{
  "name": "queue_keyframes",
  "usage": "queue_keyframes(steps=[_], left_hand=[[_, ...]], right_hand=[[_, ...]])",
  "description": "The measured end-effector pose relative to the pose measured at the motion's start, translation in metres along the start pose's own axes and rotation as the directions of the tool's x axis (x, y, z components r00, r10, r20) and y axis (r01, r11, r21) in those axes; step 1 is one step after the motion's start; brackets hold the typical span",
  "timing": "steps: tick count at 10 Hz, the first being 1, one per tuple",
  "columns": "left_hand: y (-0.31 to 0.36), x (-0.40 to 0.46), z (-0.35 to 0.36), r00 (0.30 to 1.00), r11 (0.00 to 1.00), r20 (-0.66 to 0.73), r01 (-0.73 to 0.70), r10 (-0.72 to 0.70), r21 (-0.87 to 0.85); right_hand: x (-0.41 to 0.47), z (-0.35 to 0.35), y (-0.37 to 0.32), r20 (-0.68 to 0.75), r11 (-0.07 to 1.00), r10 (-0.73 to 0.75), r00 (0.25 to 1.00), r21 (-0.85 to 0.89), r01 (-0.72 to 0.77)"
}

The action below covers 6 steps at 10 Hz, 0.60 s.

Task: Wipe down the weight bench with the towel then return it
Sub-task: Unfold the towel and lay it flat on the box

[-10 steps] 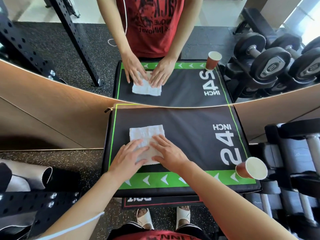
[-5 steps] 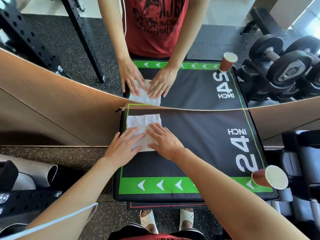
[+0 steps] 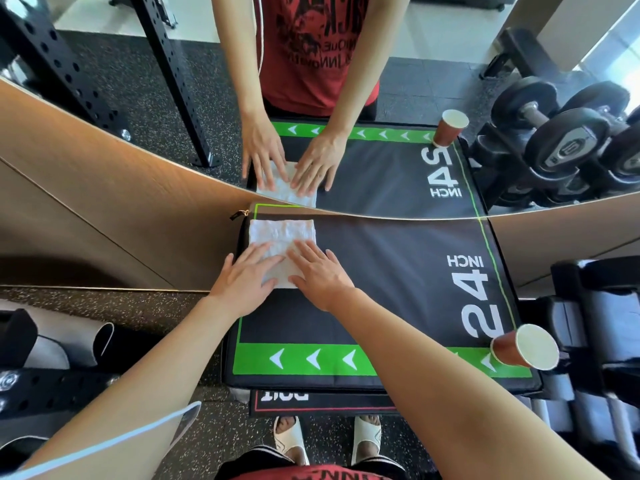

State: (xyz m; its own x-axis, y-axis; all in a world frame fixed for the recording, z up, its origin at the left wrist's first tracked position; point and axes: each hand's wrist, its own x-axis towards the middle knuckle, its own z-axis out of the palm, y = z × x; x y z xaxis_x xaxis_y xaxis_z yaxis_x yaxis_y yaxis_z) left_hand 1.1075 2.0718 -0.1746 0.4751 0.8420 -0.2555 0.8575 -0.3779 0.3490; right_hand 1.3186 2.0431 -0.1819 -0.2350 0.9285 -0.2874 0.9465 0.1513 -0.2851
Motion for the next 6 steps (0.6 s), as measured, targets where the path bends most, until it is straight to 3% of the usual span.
queue_keyframes(steps=[2, 6], left_hand=[[0.023, -0.021, 0.014, 0.998, 1.000, -0.053, 0.031, -0.031, 0.004], [0.082, -0.057, 0.034, 0.960, 0.974, -0.173, 0.227, -0.222, 0.010]], right_hand=[[-0.027, 0.006, 0.012, -0.022, 0.999, -0.042, 0.999, 0.010, 0.042], [-0.080, 0.000, 0.039, -0.067, 0.988, -0.149, 0.987, 0.024, 0.150]])
